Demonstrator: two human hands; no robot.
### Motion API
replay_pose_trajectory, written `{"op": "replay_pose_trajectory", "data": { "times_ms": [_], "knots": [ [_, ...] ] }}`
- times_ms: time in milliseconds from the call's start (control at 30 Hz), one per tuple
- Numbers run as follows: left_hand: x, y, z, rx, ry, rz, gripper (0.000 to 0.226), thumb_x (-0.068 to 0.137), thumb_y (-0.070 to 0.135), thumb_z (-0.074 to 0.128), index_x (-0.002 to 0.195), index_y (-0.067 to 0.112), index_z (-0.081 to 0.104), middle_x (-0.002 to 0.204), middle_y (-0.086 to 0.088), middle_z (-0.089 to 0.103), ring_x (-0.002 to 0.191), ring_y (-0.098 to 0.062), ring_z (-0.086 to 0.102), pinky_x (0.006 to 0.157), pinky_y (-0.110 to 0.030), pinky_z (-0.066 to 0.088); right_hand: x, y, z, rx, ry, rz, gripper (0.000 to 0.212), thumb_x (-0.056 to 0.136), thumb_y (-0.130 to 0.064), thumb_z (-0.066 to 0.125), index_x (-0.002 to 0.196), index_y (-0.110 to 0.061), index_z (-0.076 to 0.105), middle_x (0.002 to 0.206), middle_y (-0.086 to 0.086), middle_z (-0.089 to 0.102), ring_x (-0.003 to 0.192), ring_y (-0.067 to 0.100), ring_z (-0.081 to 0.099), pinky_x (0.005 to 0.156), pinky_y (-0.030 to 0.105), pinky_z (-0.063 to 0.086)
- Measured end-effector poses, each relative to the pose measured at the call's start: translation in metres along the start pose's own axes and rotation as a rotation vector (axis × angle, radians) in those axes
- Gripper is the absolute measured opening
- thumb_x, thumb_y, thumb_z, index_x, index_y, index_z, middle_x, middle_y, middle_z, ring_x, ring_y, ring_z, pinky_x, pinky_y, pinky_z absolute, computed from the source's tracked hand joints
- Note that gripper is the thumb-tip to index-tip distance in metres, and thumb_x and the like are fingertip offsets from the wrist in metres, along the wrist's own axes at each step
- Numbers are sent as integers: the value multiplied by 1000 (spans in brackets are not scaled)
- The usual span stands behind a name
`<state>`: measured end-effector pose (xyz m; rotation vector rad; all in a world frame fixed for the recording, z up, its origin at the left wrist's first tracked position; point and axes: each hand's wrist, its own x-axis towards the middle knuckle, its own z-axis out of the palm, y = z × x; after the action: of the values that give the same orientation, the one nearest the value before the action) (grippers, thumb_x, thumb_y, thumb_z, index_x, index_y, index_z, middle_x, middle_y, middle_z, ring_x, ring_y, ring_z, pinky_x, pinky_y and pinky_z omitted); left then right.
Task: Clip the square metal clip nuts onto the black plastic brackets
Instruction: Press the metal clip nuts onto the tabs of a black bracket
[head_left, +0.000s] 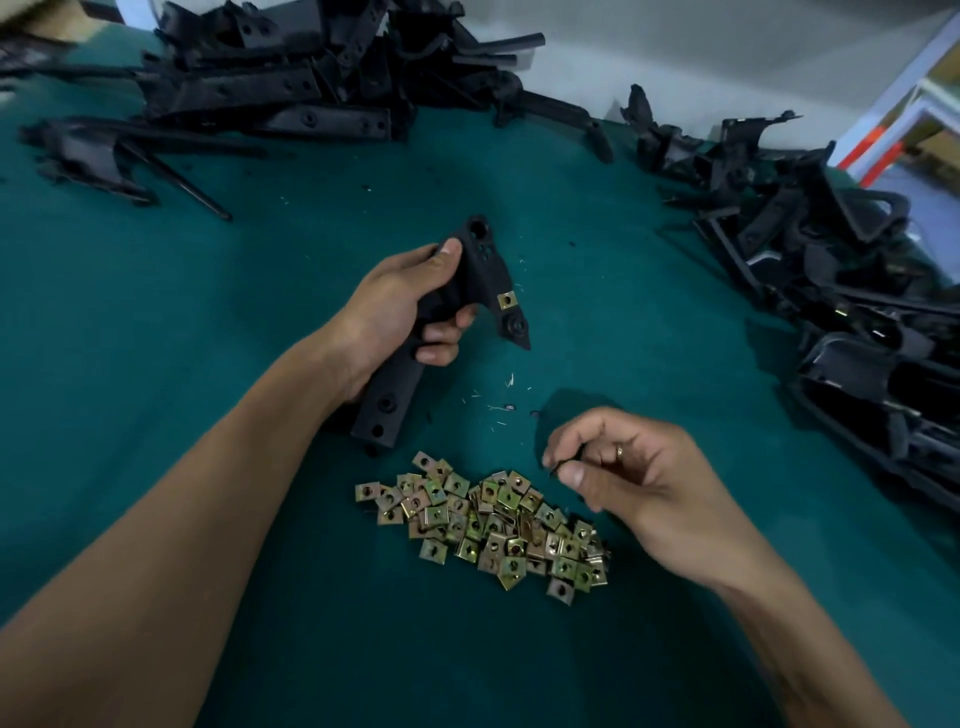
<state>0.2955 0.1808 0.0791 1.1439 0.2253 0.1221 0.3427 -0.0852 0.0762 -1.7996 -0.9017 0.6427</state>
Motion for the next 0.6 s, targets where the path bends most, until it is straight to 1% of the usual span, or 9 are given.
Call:
{"op": "replay_pose_trajectory", "data": {
  "times_ms": [67,133,200,233,333,467,533,600],
  "knots": [
    [1,-1,0,-7,-1,-5,28,106,35,43,105,8,51,69,-8,48,51,-14,29,40,-23,28,0,5,-1,183,99,-30,11,92,-6,67,89,-17,69,89,17,69,62,17,55,57,25,44],
    [2,-3,-1,-12,-13,-10,30,106,36,43,102,8,52,68,-8,48,51,-14,28,40,-22,28,3,7,-5,422,189,-34,6,91,-5,65,90,-11,67,88,17,70,63,19,59,55,21,45],
    [4,-4,-2,-15,-29,-14,30,105,38,45,98,10,53,68,-7,48,52,-14,28,39,-22,29,11,6,-10,644,249,-9,6,92,-2,58,94,-6,62,88,18,70,69,21,64,60,23,51],
    [4,-5,-3,-17,-34,-16,30,105,38,46,96,11,54,68,-7,48,52,-14,28,39,-22,29,18,6,-12,714,287,6,7,92,-2,56,95,-5,61,87,17,70,71,22,65,63,24,54],
    [5,-6,-6,-24,-44,-22,29,104,38,48,93,11,53,69,-7,48,52,-14,29,40,-23,30,48,3,-14,801,392,22,9,95,0,54,97,-5,61,84,13,69,72,18,64,68,24,56],
    [5,-7,-8,-3,-64,-9,26,102,37,52,94,13,49,69,-6,48,52,-14,29,40,-22,29,99,-1,-11,876,485,12,17,97,7,51,94,-4,64,78,11,64,69,17,58,65,23,51],
    [5,-8,-9,37,-79,2,25,102,35,54,88,14,49,68,-5,48,52,-13,29,41,-22,30,120,-2,-9,913,502,-8,19,94,8,51,92,-4,66,77,12,61,67,16,56,63,23,47],
    [5,-8,-10,100,-114,14,22,99,32,57,86,14,53,70,-5,49,52,-13,30,41,-22,32,133,0,-8,896,465,-24,21,91,9,53,92,-2,71,76,10,62,67,15,56,64,23,46]
  ]
}}
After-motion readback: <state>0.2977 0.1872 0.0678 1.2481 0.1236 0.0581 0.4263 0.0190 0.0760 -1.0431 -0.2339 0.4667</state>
